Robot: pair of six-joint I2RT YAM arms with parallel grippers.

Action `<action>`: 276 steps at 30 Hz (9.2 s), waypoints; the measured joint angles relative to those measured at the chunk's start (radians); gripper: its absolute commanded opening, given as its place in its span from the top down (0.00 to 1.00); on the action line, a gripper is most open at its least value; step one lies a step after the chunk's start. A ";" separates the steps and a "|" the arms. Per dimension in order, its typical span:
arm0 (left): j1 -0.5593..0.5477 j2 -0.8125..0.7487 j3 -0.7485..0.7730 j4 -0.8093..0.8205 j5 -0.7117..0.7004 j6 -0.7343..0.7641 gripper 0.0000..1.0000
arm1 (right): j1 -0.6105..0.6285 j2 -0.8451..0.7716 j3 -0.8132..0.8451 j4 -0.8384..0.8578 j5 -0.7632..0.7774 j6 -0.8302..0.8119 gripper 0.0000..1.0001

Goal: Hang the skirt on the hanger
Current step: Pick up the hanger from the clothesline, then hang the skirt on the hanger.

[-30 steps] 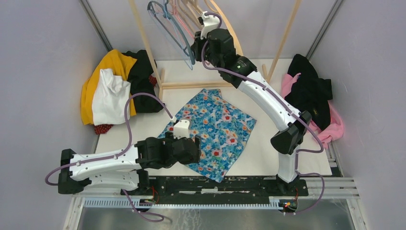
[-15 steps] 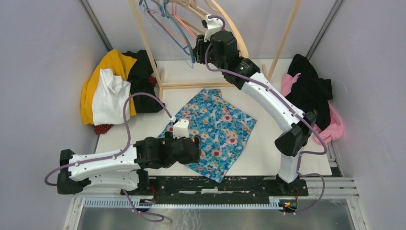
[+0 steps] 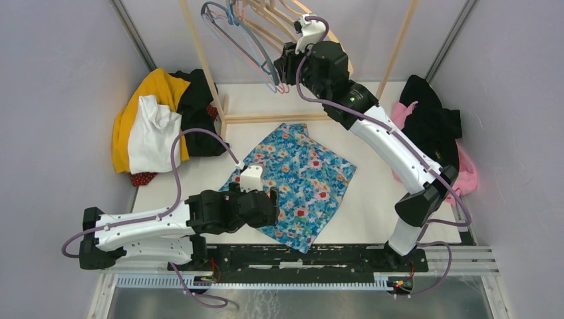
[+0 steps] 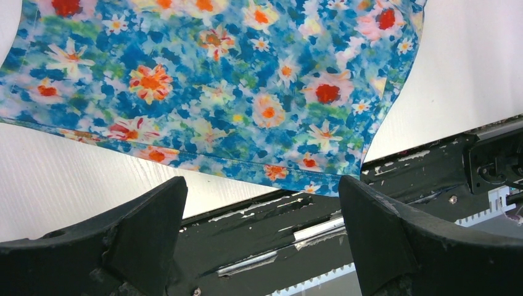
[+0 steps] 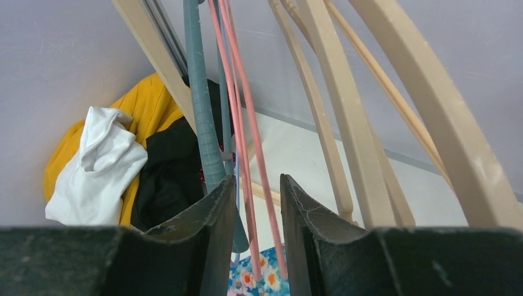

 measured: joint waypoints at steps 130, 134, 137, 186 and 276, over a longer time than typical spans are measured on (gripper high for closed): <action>0.000 -0.063 0.000 -0.040 -0.001 -0.001 0.01 | 0.085 -0.399 -0.771 0.430 0.109 -0.212 0.99; 0.000 -0.064 0.000 -0.039 -0.001 -0.001 0.01 | 0.085 -0.561 -0.889 0.357 0.112 -0.188 0.99; 0.000 -0.068 0.000 -0.033 -0.001 -0.001 0.01 | 0.085 -0.688 -0.995 0.305 0.112 -0.166 0.99; 0.000 -0.021 -0.011 0.020 0.027 -0.001 0.01 | 0.658 -0.768 -1.833 0.759 -0.018 0.377 0.99; 0.000 -0.037 -0.060 0.052 0.054 0.000 0.01 | 1.117 -0.591 -1.777 0.566 0.722 0.773 0.99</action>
